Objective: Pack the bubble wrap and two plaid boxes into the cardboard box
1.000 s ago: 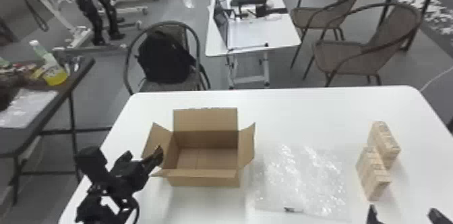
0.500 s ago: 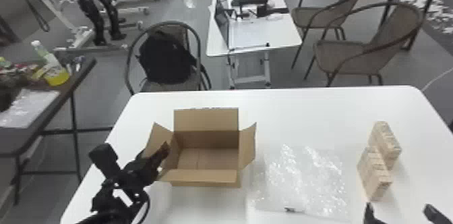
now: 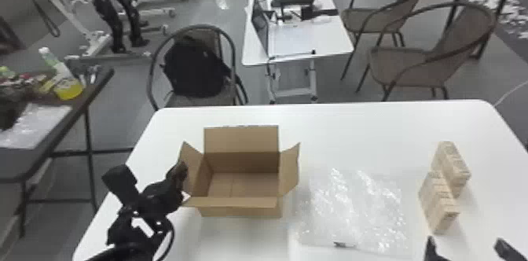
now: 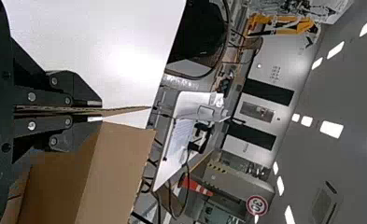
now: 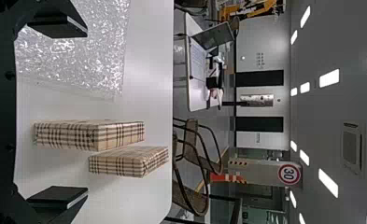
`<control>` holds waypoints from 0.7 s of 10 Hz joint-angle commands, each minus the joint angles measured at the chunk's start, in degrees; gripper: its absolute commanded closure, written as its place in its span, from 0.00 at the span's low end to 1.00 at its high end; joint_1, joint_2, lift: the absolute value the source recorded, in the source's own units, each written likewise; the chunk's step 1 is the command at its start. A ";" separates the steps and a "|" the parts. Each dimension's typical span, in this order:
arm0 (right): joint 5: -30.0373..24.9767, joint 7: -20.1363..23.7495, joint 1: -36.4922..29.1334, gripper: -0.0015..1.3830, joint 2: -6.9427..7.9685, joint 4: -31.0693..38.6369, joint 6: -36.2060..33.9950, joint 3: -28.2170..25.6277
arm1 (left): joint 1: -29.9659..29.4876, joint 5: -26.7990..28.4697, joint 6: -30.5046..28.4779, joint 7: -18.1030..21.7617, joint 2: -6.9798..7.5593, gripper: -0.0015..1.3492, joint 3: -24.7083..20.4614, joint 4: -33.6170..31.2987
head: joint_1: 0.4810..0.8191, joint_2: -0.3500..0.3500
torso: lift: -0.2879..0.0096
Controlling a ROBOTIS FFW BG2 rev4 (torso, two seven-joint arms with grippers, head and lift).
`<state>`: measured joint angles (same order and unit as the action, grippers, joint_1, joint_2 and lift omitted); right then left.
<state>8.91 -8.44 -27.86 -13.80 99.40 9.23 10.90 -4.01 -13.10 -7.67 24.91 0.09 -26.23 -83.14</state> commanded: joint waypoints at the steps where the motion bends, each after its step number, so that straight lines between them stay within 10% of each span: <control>1: 0.05 0.00 0.00 0.08 0.00 0.00 0.00 0.00 | 0.15 0.44 -0.33 0.32 -0.24 0.90 -0.22 0.00 | 0.63 0.81 | 0.92; 4: -1.27 0.00 0.17 0.08 0.62 4.48 -3.07 0.18 | -0.03 0.09 0.90 0.49 -0.24 0.90 -0.14 0.00 | 0.63 0.81 | 0.92; 7: -3.02 0.79 3.95 0.07 3.16 14.15 -20.92 1.14 | -0.12 -0.09 1.43 0.67 -0.24 0.90 0.57 0.00 | 0.63 0.85 | 0.92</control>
<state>5.09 -7.64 -24.80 -10.95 111.84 -7.36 11.74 -4.13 -13.19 -6.45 25.58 0.09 -25.93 -83.14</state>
